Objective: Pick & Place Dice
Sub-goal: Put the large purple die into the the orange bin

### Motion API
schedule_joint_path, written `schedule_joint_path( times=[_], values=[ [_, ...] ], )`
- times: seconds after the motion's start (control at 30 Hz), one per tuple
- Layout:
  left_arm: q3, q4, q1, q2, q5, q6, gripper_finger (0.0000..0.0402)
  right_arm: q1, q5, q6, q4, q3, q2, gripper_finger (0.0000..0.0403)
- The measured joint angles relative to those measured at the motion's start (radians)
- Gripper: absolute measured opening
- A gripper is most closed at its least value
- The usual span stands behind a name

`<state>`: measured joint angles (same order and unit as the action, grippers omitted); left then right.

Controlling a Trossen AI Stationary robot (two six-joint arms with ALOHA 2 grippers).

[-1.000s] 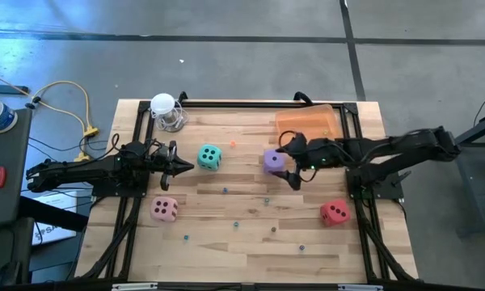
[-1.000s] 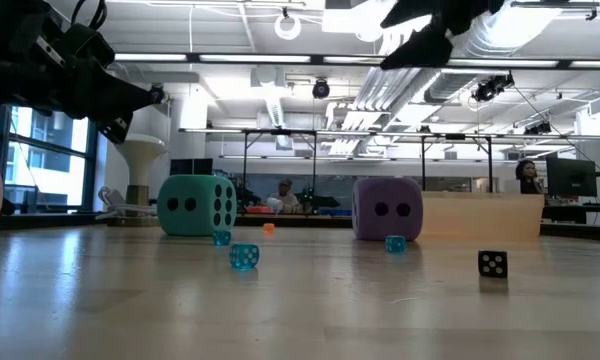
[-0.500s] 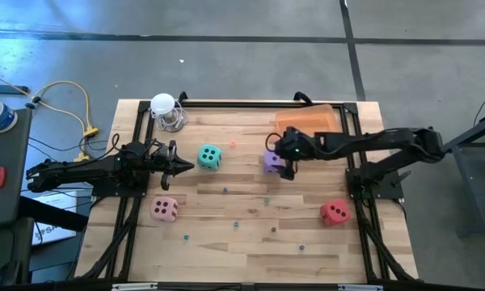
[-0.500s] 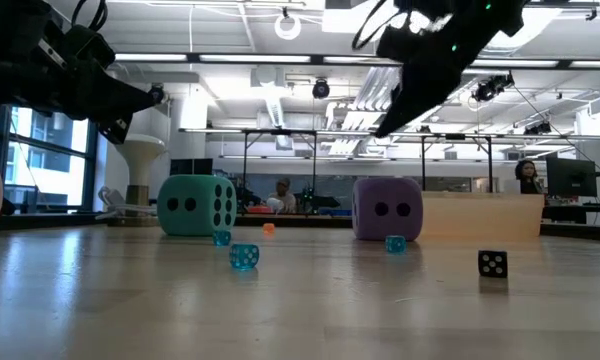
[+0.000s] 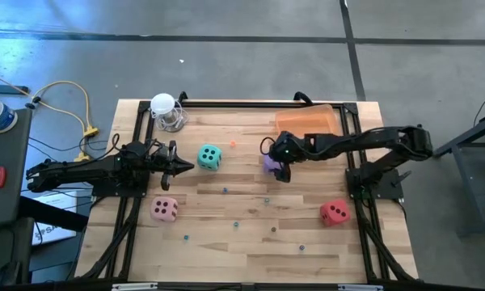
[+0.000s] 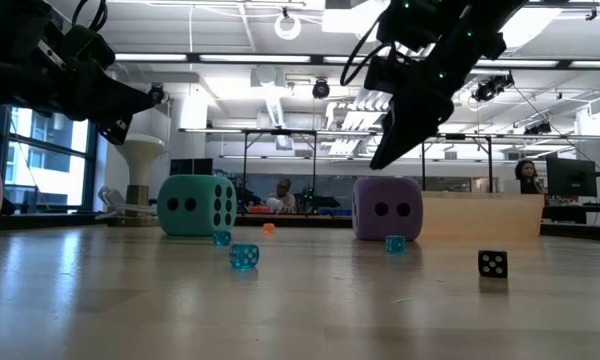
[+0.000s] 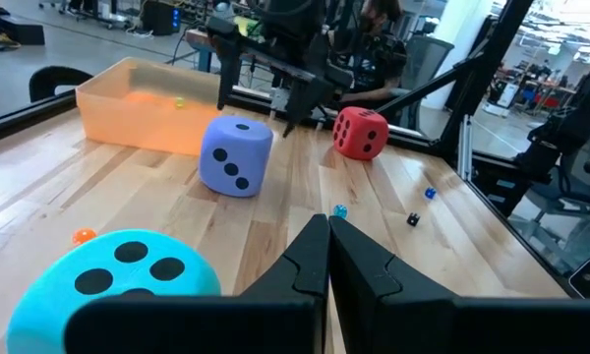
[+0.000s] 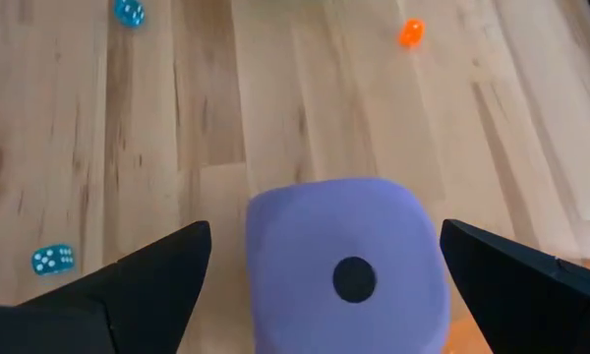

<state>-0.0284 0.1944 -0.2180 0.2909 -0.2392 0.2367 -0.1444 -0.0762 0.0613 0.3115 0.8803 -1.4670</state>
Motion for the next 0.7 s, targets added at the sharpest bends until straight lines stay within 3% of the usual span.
schedule_joint_path(
  times=[0.33,0.7],
  values=[
    [0.0,0.0,0.0,0.0,0.0,0.0,0.0002,-0.022,-0.05,0.014,0.01,0.0,-0.015,0.0394],
    [0.0,0.0,0.0,0.0,0.0,-0.001,0.0002,-0.022,-0.022,0.014,0.031,0.0,-0.014,0.0394]
  ],
)
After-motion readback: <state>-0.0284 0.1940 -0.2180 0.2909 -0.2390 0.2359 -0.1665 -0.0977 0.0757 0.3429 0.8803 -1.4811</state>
